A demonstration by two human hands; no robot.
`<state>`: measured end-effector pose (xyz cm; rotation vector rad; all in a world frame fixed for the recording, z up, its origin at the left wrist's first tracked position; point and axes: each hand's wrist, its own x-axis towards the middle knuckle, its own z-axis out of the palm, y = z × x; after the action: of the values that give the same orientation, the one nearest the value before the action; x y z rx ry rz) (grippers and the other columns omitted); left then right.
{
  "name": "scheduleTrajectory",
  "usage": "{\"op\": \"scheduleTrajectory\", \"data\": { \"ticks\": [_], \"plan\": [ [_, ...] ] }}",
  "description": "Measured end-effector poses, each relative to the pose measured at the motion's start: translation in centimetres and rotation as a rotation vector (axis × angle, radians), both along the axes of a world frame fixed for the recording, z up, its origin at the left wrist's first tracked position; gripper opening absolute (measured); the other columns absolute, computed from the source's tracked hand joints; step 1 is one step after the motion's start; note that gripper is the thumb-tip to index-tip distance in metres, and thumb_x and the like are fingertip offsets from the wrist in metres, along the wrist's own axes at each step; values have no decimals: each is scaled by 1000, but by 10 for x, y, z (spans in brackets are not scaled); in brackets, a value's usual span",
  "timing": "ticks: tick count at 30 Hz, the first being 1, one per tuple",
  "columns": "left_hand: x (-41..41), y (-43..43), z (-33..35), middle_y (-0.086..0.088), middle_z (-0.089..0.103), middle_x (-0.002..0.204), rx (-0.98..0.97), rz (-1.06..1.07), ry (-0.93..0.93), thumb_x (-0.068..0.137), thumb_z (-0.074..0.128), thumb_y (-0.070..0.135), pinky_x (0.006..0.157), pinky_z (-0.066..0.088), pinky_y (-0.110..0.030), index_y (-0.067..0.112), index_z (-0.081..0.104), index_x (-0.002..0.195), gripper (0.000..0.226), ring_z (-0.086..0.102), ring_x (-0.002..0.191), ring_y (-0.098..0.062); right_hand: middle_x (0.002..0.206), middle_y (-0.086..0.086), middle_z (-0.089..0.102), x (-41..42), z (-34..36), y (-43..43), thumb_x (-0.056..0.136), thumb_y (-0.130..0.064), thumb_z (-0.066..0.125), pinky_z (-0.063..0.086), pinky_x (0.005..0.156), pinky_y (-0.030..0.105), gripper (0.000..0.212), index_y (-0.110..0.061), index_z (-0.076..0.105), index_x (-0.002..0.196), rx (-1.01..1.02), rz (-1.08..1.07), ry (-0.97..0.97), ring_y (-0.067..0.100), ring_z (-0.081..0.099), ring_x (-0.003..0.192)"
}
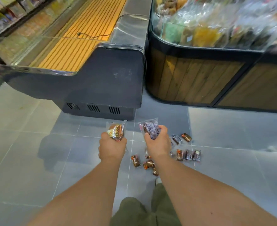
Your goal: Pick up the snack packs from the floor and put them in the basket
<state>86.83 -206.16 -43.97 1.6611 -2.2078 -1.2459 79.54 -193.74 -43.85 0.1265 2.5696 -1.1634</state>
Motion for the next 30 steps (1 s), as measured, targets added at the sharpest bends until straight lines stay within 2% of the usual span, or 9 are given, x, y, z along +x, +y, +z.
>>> {"op": "scheduleTrajectory", "data": {
  "ticks": [3, 9, 12, 17, 25, 30],
  "plan": [
    [-9, 13, -4, -10, 60, 99, 22, -61, 13, 73, 72, 31, 81, 52, -48, 17, 43, 109, 48, 60, 89, -33, 116, 3, 54, 5, -1, 20, 84, -39, 63, 47, 94, 43, 53, -26, 38, 128, 19, -91, -17, 25, 52, 107],
    [-39, 58, -9, -12, 61, 100, 116, -219, 60, 73, 73, 27, 80, 53, -44, 14, 42, 108, 48, 61, 88, -32, 126, 3, 55, 1, -1, 70, 85, -40, 64, 37, 99, 36, 55, -23, 40, 131, 66, -276, -5, 24, 50, 116],
    [-54, 80, -11, -11, 60, 100, 111, -300, 47, 71, 72, 29, 80, 54, -47, 16, 42, 109, 50, 61, 89, -32, 131, 3, 53, -2, -1, 95, 86, -39, 64, 36, 103, 38, 59, -22, 38, 135, 69, -339, 10, 24, 48, 122],
    [-78, 125, -9, -11, 60, 100, 78, -392, 23, 70, 70, 29, 82, 53, -46, 18, 41, 110, 51, 61, 90, -33, 125, 3, 57, -11, 0, 147, 83, -42, 66, 40, 101, 42, 56, -23, 42, 130, 88, -454, 29, 26, 51, 117],
    [-117, 257, 2, -10, 60, 101, 112, -550, 51, 68, 69, 35, 83, 53, -47, 20, 41, 108, 52, 61, 91, -34, 119, 2, 58, -31, 13, 280, 83, -44, 65, 39, 97, 41, 53, -25, 43, 127, 92, -615, 37, 26, 50, 114],
    [-141, 351, 6, -9, 61, 97, 158, -620, 77, 67, 71, 31, 81, 54, -46, 22, 41, 104, 49, 63, 87, -32, 122, 3, 56, -38, 17, 375, 82, -45, 65, 36, 97, 40, 53, -25, 43, 127, 98, -683, 29, 28, 49, 116]
  ]
}}
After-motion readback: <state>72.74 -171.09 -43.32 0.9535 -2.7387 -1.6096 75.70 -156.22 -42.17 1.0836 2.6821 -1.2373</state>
